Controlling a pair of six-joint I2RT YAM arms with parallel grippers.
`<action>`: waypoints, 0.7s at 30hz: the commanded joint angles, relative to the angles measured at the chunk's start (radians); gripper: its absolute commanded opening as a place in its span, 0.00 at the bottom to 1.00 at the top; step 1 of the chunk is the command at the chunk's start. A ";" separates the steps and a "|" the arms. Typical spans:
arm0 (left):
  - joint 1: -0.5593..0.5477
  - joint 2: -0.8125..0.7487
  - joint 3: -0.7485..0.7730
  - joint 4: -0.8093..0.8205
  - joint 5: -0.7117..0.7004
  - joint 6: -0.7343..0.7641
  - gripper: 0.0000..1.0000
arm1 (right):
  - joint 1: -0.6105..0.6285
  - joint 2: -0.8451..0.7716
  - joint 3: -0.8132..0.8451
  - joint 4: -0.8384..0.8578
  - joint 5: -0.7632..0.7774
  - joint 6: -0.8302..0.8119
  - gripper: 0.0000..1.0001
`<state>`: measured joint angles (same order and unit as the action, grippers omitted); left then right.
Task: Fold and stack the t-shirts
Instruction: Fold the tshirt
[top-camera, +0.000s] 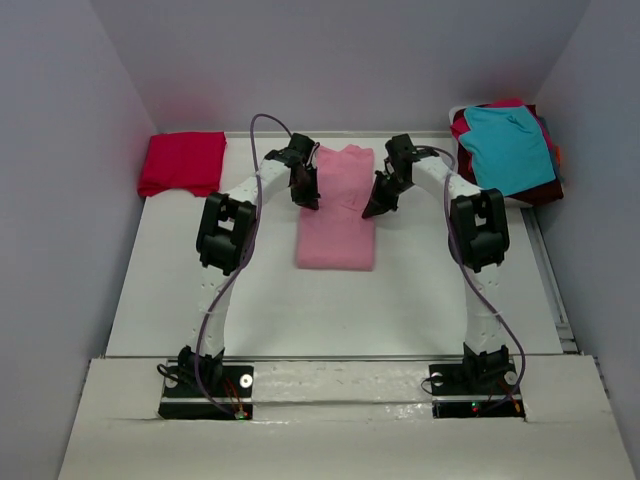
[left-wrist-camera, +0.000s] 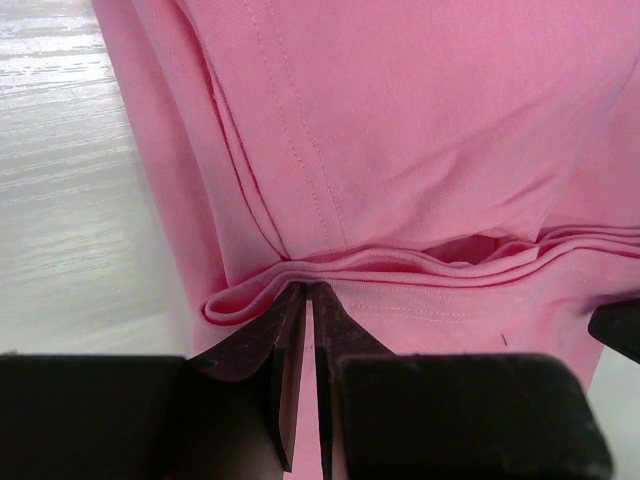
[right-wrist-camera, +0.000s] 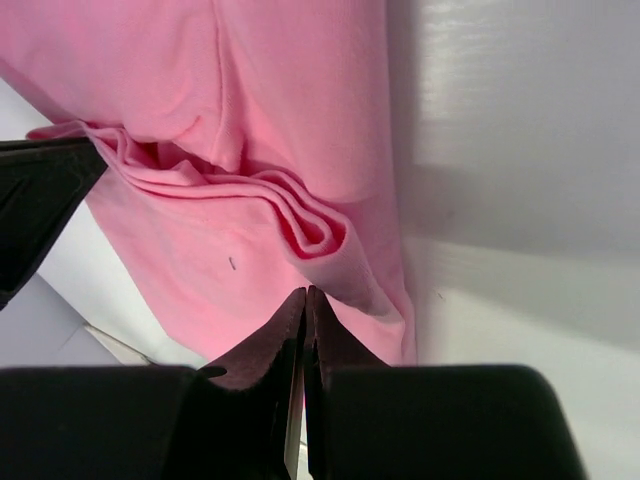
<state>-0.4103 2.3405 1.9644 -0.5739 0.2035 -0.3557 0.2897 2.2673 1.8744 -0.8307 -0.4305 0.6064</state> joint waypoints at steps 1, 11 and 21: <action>0.007 0.009 0.039 -0.006 -0.009 0.015 0.21 | 0.008 0.044 0.087 -0.024 -0.011 -0.005 0.09; 0.007 0.010 0.034 -0.011 -0.007 0.020 0.21 | 0.008 0.168 0.153 0.004 -0.007 -0.007 0.08; 0.007 0.002 0.018 -0.014 -0.010 0.031 0.21 | -0.011 0.164 0.203 -0.007 0.052 -0.002 0.08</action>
<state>-0.4076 2.3409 1.9644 -0.5735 0.2062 -0.3481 0.2893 2.4172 2.0342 -0.8383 -0.4397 0.6094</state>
